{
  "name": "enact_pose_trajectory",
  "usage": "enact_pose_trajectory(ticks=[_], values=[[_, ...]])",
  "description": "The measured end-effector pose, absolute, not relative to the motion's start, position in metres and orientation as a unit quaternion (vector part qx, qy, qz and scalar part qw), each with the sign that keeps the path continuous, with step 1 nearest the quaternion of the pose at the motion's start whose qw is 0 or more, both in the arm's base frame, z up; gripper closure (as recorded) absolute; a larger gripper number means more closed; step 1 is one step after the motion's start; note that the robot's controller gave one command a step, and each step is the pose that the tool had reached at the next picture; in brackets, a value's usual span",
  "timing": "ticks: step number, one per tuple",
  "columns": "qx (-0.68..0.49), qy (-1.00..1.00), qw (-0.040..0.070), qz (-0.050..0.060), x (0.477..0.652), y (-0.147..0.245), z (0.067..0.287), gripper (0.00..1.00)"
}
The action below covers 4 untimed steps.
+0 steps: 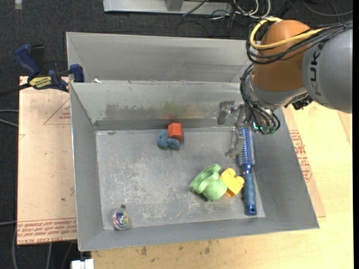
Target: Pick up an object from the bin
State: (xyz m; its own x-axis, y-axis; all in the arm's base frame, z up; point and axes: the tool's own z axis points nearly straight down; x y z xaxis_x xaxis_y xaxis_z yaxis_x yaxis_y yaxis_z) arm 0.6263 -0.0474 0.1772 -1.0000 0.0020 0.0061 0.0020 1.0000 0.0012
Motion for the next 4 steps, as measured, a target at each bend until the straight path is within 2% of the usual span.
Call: enact_pose_trajectory(ticks=[1, 2, 3, 4], values=[[0.270, -0.963, 0.002, -0.002, 0.556, -0.022, 0.068, 0.00], [0.289, -0.957, 0.000, -0.001, 0.532, 0.009, 0.102, 0.00], [0.332, -0.943, -0.002, 0.000, 0.543, -0.016, 0.102, 0.00], [0.329, -0.944, 0.000, -0.001, 0.542, -0.012, 0.068, 0.00]])
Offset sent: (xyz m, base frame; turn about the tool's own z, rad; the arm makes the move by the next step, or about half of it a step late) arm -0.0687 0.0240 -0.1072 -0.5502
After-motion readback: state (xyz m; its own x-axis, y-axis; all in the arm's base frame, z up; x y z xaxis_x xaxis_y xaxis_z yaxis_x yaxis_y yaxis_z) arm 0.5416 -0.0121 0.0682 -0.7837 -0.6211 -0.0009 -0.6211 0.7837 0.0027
